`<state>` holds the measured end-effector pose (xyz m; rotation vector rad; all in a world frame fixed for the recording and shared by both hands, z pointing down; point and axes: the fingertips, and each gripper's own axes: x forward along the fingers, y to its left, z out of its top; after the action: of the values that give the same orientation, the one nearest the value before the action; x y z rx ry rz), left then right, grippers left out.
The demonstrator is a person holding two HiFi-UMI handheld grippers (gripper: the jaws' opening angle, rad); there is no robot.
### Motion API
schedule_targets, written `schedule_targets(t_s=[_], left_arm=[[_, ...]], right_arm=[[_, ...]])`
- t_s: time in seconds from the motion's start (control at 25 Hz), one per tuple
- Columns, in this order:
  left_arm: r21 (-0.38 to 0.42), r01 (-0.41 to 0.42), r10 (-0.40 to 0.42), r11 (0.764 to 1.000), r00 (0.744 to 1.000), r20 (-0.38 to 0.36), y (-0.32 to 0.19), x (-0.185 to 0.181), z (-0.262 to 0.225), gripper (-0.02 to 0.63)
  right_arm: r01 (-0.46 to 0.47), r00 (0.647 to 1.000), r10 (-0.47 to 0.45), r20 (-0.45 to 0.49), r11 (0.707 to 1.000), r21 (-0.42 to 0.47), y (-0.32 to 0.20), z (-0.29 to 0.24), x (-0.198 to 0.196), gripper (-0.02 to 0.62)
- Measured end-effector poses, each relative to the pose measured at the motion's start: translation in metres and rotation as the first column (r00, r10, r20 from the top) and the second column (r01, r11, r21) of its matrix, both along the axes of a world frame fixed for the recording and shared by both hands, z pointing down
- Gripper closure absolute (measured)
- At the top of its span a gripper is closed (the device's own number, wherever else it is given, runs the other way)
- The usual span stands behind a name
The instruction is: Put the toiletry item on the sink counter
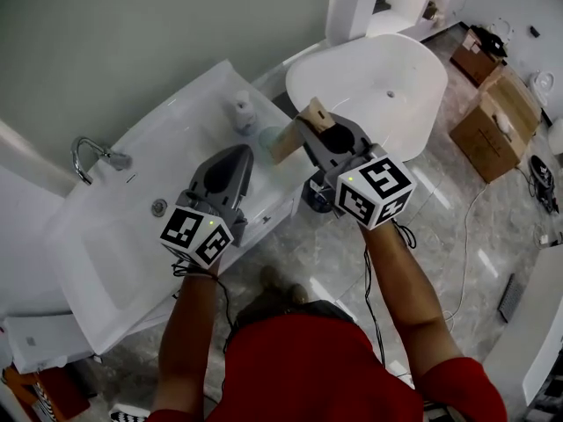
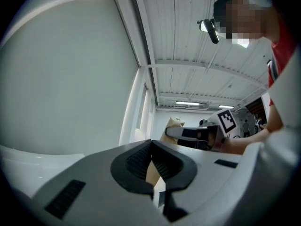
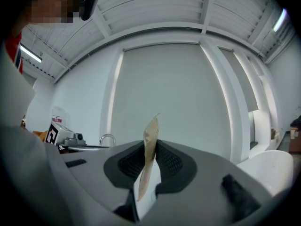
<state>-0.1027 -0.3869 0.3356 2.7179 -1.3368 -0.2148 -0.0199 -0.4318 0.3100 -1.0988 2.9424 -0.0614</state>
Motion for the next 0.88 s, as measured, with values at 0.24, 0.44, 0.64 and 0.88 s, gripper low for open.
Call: schedule_targets(t_s=[0.24, 0.44, 0.64, 0.88], left_arm=[[-0.009, -0.035, 0.035, 0.999, 0.999, -0.001, -0.03, -0.01, 0.012, 0.588], [-0.009, -0.065, 0.065, 0.998, 0.998, -0.002, -0.046, -0.009, 0.018, 0.588], [-0.009, -0.055, 0.055, 0.998, 0.999, -0.002, -0.058, -0.013, 0.021, 0.588], [-0.02, -0.04, 0.039, 0.999, 0.999, -0.009, -0.069, -0.014, 0.028, 0.588]], right_arm=[[-0.053, 0.998, 0.053, -0.03, 0.999, -0.007, -0.032, 0.014, -0.012, 0.528], [-0.087, 0.994, 0.087, -0.061, 0.996, 0.0, -0.047, 0.025, -0.017, 0.528], [-0.104, 0.991, 0.103, -0.085, 0.994, -0.011, -0.058, 0.043, -0.018, 0.528], [-0.096, 0.988, 0.09, -0.128, 0.995, -0.039, -0.068, 0.071, -0.025, 0.526]])
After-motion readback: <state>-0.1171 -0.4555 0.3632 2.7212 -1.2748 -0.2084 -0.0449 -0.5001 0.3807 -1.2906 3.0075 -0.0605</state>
